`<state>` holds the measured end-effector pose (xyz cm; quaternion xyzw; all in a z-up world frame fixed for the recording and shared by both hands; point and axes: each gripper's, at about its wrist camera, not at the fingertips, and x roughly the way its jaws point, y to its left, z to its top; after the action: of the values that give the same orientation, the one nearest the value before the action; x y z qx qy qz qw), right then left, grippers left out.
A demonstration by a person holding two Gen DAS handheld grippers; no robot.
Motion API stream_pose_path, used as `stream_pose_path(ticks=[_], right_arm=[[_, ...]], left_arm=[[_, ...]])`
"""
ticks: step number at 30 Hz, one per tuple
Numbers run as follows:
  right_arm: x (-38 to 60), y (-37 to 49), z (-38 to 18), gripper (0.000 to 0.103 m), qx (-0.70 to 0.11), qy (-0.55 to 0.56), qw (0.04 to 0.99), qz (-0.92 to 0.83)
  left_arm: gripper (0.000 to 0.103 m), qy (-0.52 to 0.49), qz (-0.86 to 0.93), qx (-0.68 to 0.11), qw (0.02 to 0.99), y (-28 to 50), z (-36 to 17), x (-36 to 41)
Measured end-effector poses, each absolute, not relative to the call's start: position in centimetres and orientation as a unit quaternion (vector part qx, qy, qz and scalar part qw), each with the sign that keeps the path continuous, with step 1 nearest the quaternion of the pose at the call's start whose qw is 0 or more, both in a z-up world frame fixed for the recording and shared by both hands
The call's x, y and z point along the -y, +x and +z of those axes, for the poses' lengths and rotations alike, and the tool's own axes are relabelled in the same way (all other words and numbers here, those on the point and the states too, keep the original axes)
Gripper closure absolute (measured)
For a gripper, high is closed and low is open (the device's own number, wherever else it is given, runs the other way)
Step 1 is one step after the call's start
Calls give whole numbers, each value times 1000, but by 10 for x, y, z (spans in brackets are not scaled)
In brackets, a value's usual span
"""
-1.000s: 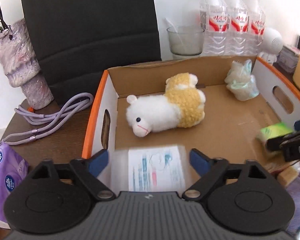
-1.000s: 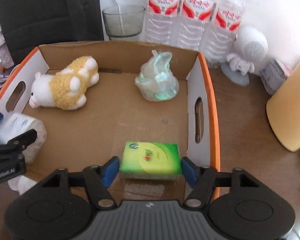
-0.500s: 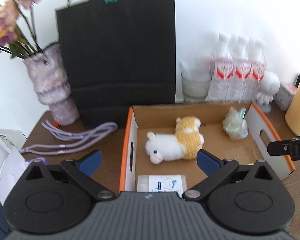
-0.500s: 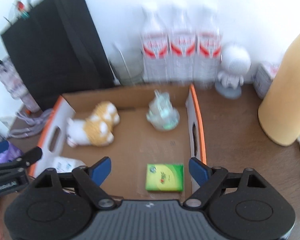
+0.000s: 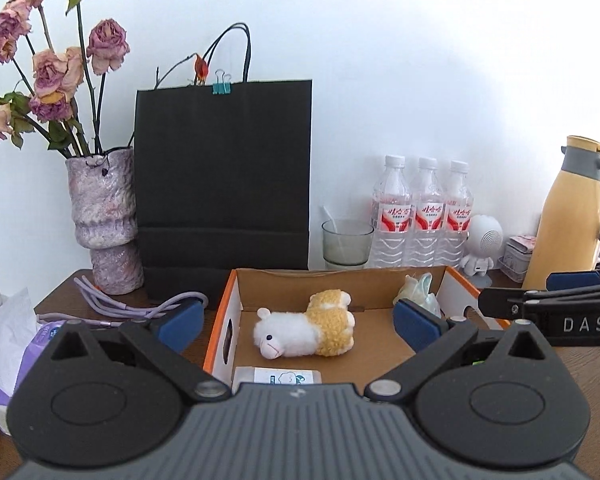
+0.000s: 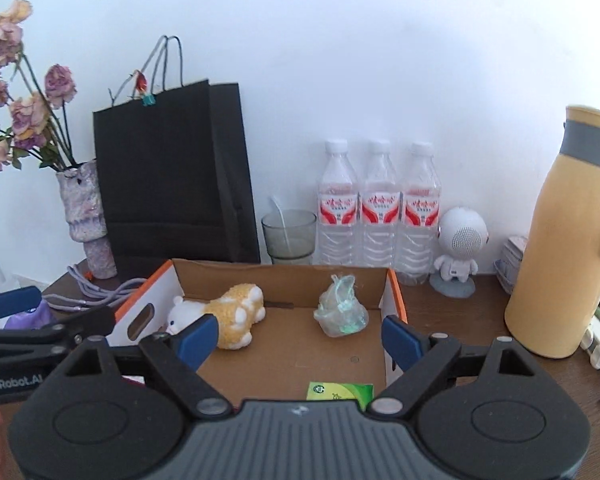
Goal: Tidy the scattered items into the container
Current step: 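Withdraw both tools back toward the remaining clutter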
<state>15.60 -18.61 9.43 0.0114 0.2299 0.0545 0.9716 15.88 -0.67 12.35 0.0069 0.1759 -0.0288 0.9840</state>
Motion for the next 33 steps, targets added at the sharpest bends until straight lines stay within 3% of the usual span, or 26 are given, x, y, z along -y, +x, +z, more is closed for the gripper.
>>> stream_pose_path(ticks=[7, 17, 24, 30, 32, 33], right_arm=[[189, 71, 85, 14, -199, 36, 978, 46], [196, -49, 12, 14, -255, 45, 965, 35], [208, -48, 9, 14, -257, 47, 965, 17], [216, -35, 4, 14, -258, 42, 965, 31], [218, -28, 0, 14, -265, 41, 963, 30], [218, -25, -1, 14, -267, 42, 962, 30]], left_arm=[[0, 23, -28, -173, 984, 81, 102, 5], [0, -36, -66, -254, 964, -23, 38, -3], [0, -9, -81, -247, 966, 27, 42, 23], [9, 39, -114, -249, 961, 81, 38, 59], [15, 48, -122, -261, 956, 97, 31, 65], [25, 52, -122, -270, 954, 104, 26, 67]])
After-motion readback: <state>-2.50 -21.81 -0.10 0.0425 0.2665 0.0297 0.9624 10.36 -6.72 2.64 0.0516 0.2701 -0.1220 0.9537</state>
